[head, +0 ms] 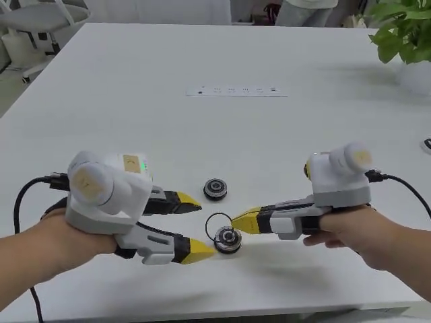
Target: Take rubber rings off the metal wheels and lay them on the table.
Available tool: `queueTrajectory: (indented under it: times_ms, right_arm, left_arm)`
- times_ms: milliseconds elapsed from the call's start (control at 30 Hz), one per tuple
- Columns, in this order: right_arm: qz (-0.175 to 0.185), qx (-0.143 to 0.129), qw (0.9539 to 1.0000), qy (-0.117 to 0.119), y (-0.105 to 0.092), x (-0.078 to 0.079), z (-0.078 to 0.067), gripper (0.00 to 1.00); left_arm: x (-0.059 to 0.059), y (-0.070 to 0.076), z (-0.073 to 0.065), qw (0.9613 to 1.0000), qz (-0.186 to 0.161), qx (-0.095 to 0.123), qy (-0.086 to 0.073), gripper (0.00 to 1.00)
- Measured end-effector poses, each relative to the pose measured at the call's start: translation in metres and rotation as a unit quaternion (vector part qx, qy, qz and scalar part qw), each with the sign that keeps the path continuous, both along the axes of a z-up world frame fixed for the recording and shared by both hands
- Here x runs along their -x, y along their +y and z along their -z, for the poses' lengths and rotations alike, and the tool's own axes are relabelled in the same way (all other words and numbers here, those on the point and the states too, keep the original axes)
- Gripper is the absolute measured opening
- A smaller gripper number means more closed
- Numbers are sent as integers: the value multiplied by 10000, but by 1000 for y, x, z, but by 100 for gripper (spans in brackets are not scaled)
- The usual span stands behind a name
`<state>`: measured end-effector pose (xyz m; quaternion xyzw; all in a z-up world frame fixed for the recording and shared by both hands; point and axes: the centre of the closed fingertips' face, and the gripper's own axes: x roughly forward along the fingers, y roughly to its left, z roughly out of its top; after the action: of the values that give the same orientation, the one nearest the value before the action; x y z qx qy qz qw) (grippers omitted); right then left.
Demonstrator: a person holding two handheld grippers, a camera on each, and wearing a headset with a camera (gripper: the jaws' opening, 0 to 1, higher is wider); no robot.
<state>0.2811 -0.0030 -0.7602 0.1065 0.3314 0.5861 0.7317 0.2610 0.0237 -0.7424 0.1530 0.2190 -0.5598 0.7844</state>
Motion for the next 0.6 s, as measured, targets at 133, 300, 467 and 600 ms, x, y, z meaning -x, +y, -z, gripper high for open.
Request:
queueTrajectory:
  times_ms: [133,300,467,600]
  right_arm:
    - [-62,6,10000,-15,4,1,-2,0]
    - [-124,-3,9999,-49,9,0,-6,0]
    - [-184,-43,9998,-71,20,-2,-10,0]
    - [-244,-62,9996,-92,29,-3,-12,0]
  left_arm:
    - [0,10,-3,9999,-132,53,-7,52]
    - [2,29,-4,9995,-314,53,2,56]
    - [1,43,-5,9987,-507,49,23,61]
    - [-1,52,-8,9979,-645,75,8,64]
